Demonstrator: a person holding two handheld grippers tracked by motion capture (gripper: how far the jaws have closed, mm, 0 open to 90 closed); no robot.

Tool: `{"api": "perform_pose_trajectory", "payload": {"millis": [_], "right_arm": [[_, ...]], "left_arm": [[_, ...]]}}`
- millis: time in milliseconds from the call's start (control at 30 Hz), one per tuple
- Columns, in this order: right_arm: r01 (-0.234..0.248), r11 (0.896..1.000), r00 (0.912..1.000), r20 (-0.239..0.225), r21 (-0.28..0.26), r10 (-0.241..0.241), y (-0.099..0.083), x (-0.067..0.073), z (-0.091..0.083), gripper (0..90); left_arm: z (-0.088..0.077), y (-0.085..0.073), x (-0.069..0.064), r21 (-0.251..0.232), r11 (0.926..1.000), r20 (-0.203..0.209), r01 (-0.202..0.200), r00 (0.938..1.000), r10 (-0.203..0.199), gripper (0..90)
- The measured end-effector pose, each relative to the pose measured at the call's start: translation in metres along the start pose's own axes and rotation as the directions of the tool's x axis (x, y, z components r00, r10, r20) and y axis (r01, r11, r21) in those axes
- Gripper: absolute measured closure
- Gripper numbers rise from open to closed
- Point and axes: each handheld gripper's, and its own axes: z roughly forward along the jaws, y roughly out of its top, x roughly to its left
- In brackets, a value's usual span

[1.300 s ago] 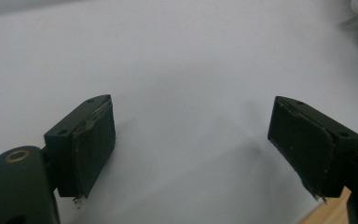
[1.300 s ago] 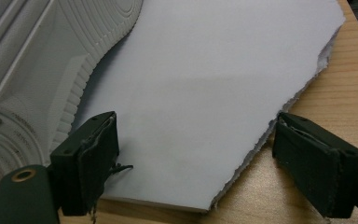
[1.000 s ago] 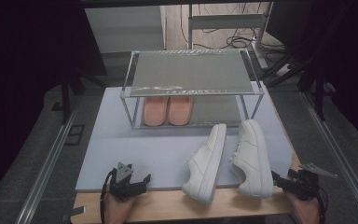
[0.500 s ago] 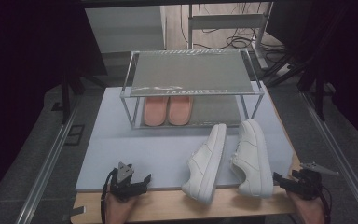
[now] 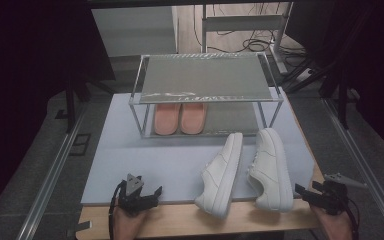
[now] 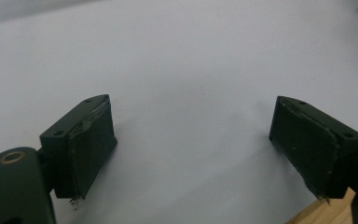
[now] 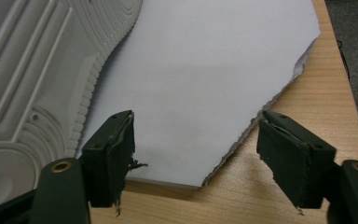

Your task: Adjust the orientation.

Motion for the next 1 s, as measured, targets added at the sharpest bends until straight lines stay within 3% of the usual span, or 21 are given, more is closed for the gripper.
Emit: {"api": "perform_pose_trajectory", "payload": {"millis": [267, 533, 800, 1000], "right_arm": [[0.052, 0.999, 0.9987, 0.001, 0.002, -0.052, 0.008, 0.007, -0.010, 48.8], [0.094, 0.995, 0.9952, -0.027, -0.019, -0.095, 0.020, 0.019, -0.021, 68.1], [0.136, 0.991, 0.9886, -0.065, -0.008, -0.136, 0.035, 0.035, -0.031, 86.2], [0.158, 0.987, 0.9826, -0.095, -0.024, -0.160, 0.046, 0.043, -0.038, 89.4]], "left_arm": [[0.000, 0.000, 0.000, 0.000, 1.0000, -0.002, 0.001, 1.0000, -0.001, 13.6], [0.000, 0.000, 0.000, 0.000, 1.0000, -0.002, 0.002, 1.0000, -0.002, 13.6], [0.000, 0.000, 0.000, 0.000, 1.0000, -0.001, 0.002, 1.0000, -0.002, 13.6], [0.000, 0.000, 0.000, 0.000, 1.0000, -0.001, 0.002, 1.0000, -0.002, 13.6]]}}
